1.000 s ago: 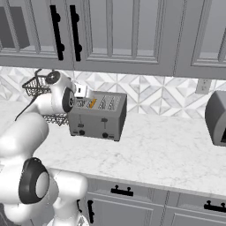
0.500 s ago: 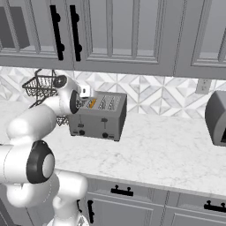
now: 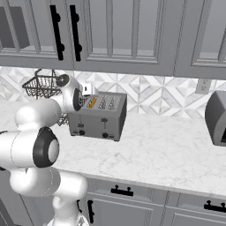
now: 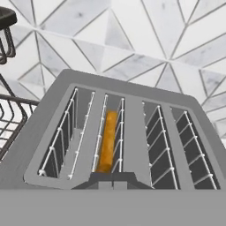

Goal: Start the toaster. Once the lever pops up, take the bread to the plate on the dining counter.

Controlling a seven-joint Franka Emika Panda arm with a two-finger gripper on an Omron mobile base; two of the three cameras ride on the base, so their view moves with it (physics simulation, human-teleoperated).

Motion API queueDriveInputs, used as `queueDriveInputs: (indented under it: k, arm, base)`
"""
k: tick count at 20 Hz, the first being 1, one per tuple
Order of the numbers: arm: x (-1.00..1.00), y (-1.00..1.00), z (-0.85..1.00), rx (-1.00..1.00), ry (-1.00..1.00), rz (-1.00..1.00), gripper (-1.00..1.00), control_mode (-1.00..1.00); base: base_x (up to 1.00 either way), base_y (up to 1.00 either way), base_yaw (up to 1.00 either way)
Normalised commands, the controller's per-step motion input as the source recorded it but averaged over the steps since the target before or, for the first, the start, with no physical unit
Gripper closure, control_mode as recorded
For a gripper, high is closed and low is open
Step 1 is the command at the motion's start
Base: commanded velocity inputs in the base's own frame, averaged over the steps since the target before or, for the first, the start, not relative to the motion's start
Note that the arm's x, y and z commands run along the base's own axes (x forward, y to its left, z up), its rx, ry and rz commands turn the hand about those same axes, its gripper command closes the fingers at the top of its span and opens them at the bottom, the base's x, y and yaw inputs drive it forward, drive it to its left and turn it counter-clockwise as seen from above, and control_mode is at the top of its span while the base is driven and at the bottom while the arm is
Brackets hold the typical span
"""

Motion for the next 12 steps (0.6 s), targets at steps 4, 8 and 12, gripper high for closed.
queueDriveInputs:
  k: [4,8,12]
  arm:
    - [0.04,0.04,0.00,0.00,0.00,0.00,-1.00,-1.00]
    - [0.05,0.00,0.00,0.00,0.00,0.00,-1.00,-1.00]
    - [0.06,0.00,-0.01,0.00,0.00,0.00,-1.00,-1.00]
  base:
    - [0.00,0.00,0.00]
    - [0.00,0.00,0.00]
    - [0.00,0.00,0.00]
